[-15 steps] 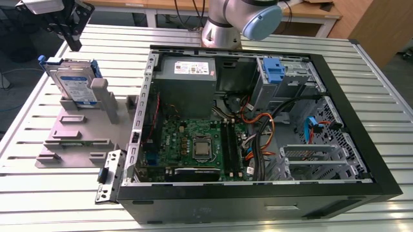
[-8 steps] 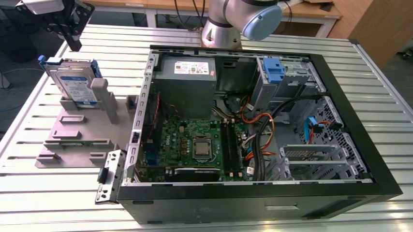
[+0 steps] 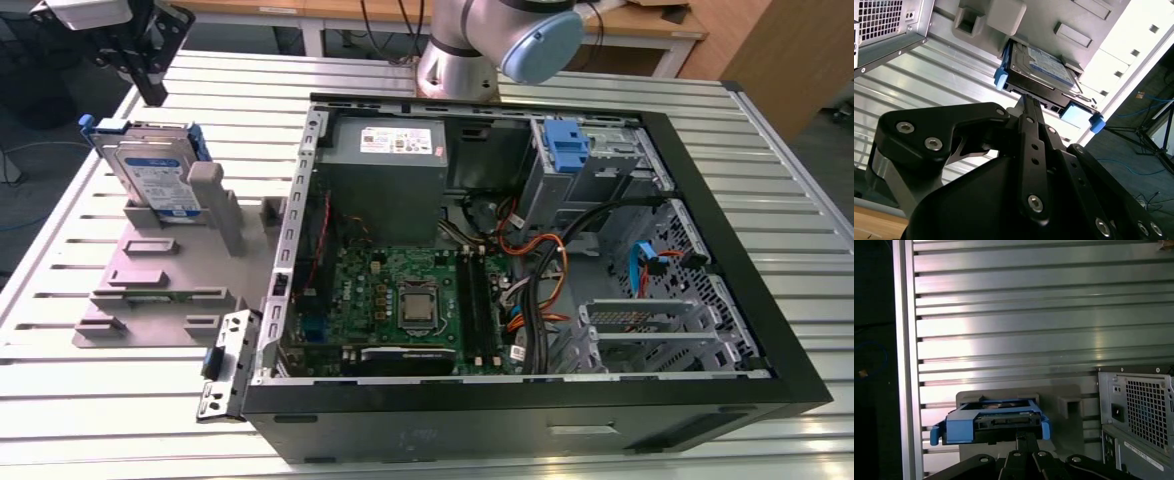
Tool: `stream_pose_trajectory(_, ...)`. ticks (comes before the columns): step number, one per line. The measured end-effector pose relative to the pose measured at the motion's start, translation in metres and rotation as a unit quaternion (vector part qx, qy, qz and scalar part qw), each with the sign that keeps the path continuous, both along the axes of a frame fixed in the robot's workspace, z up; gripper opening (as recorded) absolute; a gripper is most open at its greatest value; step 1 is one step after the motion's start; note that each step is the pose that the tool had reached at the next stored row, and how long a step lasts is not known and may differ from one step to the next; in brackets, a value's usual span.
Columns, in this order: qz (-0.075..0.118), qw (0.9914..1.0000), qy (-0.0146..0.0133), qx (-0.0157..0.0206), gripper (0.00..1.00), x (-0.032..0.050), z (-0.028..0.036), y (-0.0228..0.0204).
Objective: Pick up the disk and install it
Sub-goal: 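Reach for the disk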
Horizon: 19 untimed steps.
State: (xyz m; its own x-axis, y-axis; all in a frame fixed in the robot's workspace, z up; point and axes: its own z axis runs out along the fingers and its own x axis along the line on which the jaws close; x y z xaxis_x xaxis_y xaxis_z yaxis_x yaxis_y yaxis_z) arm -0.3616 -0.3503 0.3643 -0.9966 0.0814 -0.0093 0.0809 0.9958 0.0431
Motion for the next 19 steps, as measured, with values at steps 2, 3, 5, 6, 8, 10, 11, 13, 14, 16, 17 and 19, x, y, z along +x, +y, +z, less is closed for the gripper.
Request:
stream_pose_trajectory(2,0.000,1.00000,0.0001,0.0000,0.11,-0.0005,-0.0001,-0.0001)
stream_pose_trajectory(3,0.000,1.00000,0.0001,0.0000,0.11,-0.0012,-0.0002,0.0000)
stream_pose_trajectory(5,0.000,1.00000,0.0000,0.0000,0.11,-0.0031,-0.0008,0.0000)
stream_pose_trajectory(6,0.000,1.00000,0.0000,0.0000,0.11,-0.0040,-0.0012,0.0000)
stream_pose_trajectory(8,0.000,1.00000,0.0000,0.0000,0.11,-0.0059,-0.0022,0.0000)
stream_pose_trajectory(10,0.000,1.00000,0.0000,0.0000,0.11,-0.0077,-0.0031,0.0000)
stream_pose_trajectory(11,0.000,1.00000,0.0000,0.0000,0.11,-0.0085,-0.0036,0.0000)
stream_pose_trajectory(13,0.000,1.00000,0.0000,0.0000,0.11,-0.0103,-0.0045,0.0000)
stream_pose_trajectory(14,0.000,1.00000,0.0000,0.0000,0.11,-0.0112,-0.0049,0.0000)
stream_pose_trajectory(16,0.000,1.00000,0.0000,0.0000,0.11,-0.0130,-0.0056,0.0000)
stream_pose_trajectory(17,0.000,1.00000,0.0000,0.0000,0.11,-0.0139,-0.0061,0.0000)
stream_pose_trajectory(19,0.000,1.00000,0.0000,0.0000,0.11,-0.0157,-0.0069,0.0000)
